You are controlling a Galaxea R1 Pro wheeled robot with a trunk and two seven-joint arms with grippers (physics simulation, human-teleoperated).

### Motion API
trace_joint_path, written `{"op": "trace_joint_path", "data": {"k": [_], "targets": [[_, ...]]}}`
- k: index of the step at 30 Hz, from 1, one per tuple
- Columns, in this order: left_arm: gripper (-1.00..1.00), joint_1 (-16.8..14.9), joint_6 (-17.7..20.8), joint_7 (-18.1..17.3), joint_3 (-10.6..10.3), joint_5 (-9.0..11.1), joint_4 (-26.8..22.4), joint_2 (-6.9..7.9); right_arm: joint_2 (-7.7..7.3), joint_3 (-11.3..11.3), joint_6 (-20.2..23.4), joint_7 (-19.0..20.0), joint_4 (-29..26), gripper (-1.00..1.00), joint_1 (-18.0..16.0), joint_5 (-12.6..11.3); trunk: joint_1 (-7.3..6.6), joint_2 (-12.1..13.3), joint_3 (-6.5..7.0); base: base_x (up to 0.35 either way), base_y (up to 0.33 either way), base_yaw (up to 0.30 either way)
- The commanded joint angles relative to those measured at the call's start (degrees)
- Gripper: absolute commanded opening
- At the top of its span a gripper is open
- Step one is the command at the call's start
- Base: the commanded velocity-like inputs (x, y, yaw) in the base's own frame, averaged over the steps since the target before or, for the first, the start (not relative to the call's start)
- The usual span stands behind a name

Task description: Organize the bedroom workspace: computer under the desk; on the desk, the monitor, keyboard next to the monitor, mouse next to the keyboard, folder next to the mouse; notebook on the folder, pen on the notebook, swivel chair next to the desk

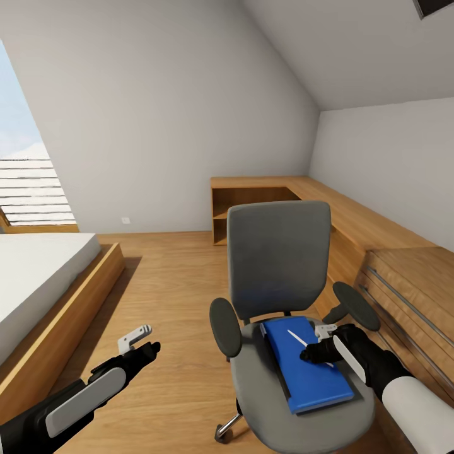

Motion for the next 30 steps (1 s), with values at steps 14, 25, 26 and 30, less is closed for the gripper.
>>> {"op": "trace_joint_path", "data": {"k": [14, 25, 26, 30], "targets": [[1.0, -0.08, 0.12, 0.31, -0.13, 0.13, -0.07, 0.04, -0.07, 0.29, 0.16, 0.24, -0.14, -1.0, -0.05, 0.21, -0.01, -0.03, -0.06, 0.0, 0.0, 0.0], [1.0, -0.08, 0.07, 0.37, -0.2, 0.13, -0.07, 0.04, -0.07, 0.31, 0.17, 0.24, -0.15, -1.0, -0.05, 0.21, -0.01, -0.03, -0.06, 0.0, 0.0, 0.0], [1.0, -0.08, 0.04, 0.4, -0.2, 0.1, -0.07, 0.04, -0.07, 0.31, 0.17, 0.24, -0.15, -1.0, -0.05, 0.21, -0.01, -0.03, -0.06, 0.0, 0.0, 0.0], [1.0, -0.08, -0.01, 0.44, -0.2, 0.1, -0.09, 0.04, -0.07, 0.31, 0.17, 0.25, -0.15, -1.0, -0.05, 0.21, -0.88, 1.57, 0.66, 0.0, 0.0, 0.0]]}}
